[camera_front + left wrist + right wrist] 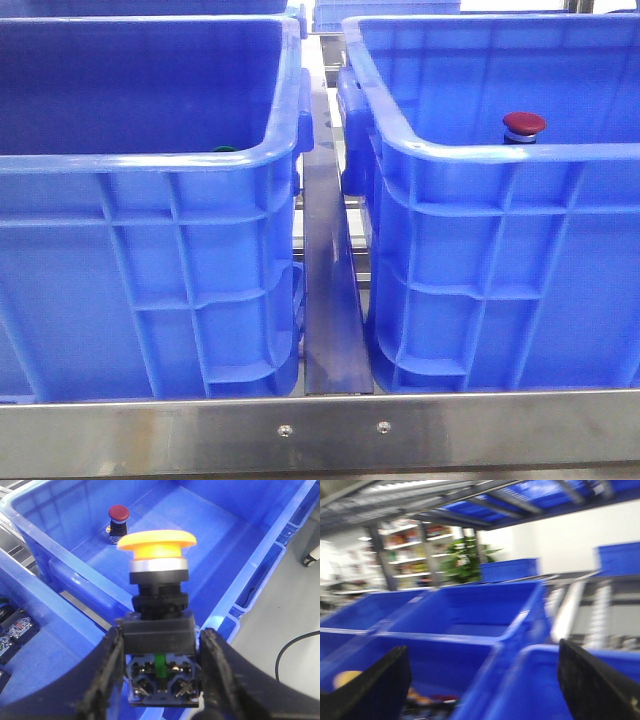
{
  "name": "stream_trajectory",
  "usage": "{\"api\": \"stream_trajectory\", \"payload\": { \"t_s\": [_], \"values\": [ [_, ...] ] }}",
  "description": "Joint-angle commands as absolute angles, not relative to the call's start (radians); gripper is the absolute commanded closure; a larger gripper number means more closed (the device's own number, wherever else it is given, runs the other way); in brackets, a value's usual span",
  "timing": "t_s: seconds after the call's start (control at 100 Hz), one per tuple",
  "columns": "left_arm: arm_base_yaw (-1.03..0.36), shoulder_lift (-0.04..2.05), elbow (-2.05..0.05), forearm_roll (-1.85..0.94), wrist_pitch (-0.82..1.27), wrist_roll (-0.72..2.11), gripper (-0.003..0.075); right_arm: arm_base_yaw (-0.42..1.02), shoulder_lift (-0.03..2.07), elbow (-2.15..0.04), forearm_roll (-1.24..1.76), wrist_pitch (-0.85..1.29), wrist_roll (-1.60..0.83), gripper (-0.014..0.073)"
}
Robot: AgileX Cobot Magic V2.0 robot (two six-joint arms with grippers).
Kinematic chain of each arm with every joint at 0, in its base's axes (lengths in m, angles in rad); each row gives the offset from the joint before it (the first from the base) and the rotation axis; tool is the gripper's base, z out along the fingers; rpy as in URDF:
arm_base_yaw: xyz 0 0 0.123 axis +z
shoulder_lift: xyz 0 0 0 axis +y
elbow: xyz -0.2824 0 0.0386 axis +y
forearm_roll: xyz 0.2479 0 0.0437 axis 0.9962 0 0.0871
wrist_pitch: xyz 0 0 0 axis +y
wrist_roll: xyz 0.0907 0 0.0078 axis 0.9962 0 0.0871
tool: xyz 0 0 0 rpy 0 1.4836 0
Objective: Pick red and yellow buttons and place in box
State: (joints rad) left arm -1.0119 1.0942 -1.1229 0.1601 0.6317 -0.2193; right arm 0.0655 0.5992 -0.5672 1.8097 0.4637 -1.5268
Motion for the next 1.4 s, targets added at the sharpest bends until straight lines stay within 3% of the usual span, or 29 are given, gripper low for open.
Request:
{"api": "stream_trajectory", "payload": {
  "t_s": [0.0, 0.37, 0.8, 0.88, 1.07, 1.19, 1.31, 1.39],
  "values": [
    [-1.020, 1.079, -1.153, 0.168, 0.549, -0.219, 0.0739, 0.061, 0.644, -0.595, 1.935, 0.637, -1.389, -0.0011],
    [-1.020, 1.079, -1.153, 0.168, 0.549, -0.219, 0.0739, 0.078, 0.939, -0.656, 1.935, 1.073, -1.228, -0.0005],
    [-1.020, 1.079, -1.153, 0.168, 0.549, -0.219, 0.0739, 0.343, 1.156, -0.830, 1.913, 0.970, -1.229, 0.0004],
    [-1.020, 1.079, -1.153, 0.168, 0.549, -0.219, 0.0739, 0.350, 1.170, -0.845, 1.913, 0.971, -1.229, 0.0065],
    [-1.020, 1.079, -1.153, 0.168, 0.549, -0.219, 0.0739, 0.351, 1.172, -0.846, 1.901, 0.966, -1.229, 0.0317],
    [-1.020, 1.079, -1.153, 0.168, 0.547, -0.219, 0.0736, 0.351, 1.172, -0.846, 1.899, 0.967, -1.229, 0.0382],
    [-1.020, 1.079, -1.153, 0.168, 0.556, -0.219, 0.0634, 0.351, 1.172, -0.846, 1.899, 0.966, -1.229, 0.0382],
    [-1.020, 1.079, -1.153, 0.168, 0.562, -0.219, 0.0457, 0.351, 1.172, -0.846, 1.899, 0.965, -1.233, 0.0382]
  ]
}}
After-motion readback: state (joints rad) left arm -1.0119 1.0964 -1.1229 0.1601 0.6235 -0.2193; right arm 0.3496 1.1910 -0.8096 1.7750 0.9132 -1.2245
